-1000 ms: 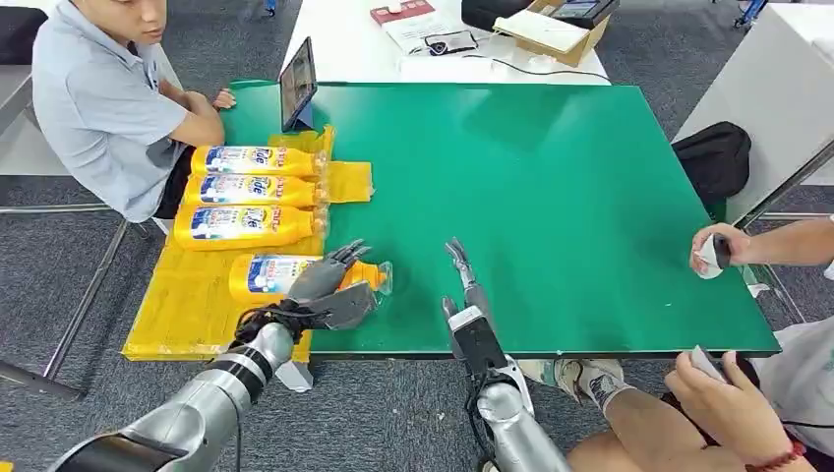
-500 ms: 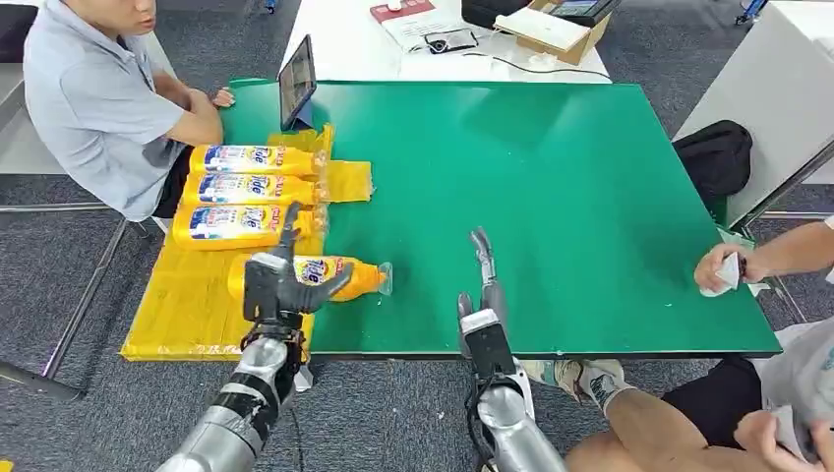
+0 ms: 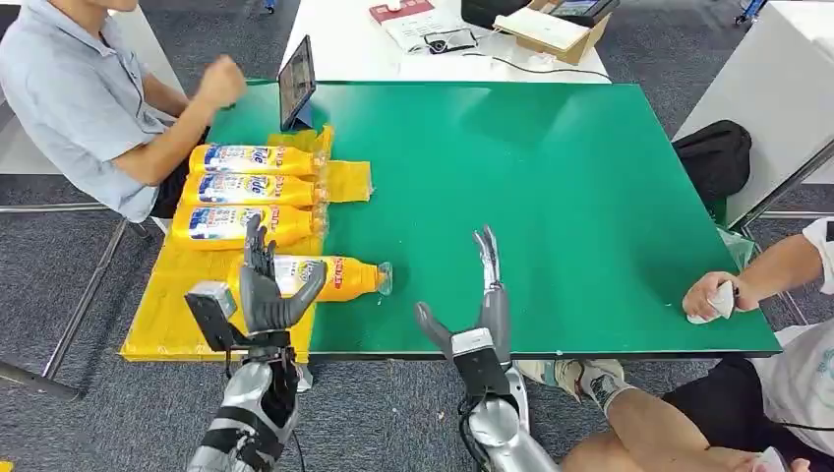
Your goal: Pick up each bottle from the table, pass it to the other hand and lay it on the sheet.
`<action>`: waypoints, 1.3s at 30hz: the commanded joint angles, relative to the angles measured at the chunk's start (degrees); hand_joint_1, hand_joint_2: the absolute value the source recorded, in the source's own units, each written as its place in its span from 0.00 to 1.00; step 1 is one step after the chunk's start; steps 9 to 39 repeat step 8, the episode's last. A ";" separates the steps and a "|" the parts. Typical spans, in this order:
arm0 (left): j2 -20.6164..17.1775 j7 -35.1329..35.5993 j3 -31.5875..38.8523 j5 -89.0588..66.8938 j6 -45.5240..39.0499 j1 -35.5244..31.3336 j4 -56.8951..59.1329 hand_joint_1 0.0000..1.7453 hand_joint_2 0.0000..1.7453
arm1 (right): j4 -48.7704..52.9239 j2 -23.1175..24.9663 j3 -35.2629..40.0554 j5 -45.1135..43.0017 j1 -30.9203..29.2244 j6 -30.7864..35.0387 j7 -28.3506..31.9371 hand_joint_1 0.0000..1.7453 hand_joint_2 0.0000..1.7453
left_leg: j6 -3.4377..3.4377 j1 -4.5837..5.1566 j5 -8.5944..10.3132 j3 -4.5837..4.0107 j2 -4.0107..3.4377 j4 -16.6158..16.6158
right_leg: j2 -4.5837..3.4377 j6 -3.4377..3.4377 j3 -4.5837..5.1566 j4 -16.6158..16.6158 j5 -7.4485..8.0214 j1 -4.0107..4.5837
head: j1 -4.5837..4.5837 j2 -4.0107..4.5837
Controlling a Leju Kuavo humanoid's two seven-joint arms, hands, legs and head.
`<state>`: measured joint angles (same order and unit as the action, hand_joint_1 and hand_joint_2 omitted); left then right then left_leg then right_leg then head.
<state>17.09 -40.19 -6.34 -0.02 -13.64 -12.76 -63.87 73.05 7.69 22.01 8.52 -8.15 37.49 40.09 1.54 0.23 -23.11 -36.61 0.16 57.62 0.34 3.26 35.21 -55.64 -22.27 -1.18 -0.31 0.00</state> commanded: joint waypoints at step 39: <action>-6.10 0.19 -6.95 -2.35 -17.21 7.20 -14.77 0.00 1.00 | 3.88 4.30 -0.11 11.76 1.38 2.51 -0.09 0.00 1.00 | -0.16 -0.08 -0.19 0.31 -0.05 0.00 | -0.07 -0.24 -0.24 -0.04 -0.22 0.07 | 0.00 0.00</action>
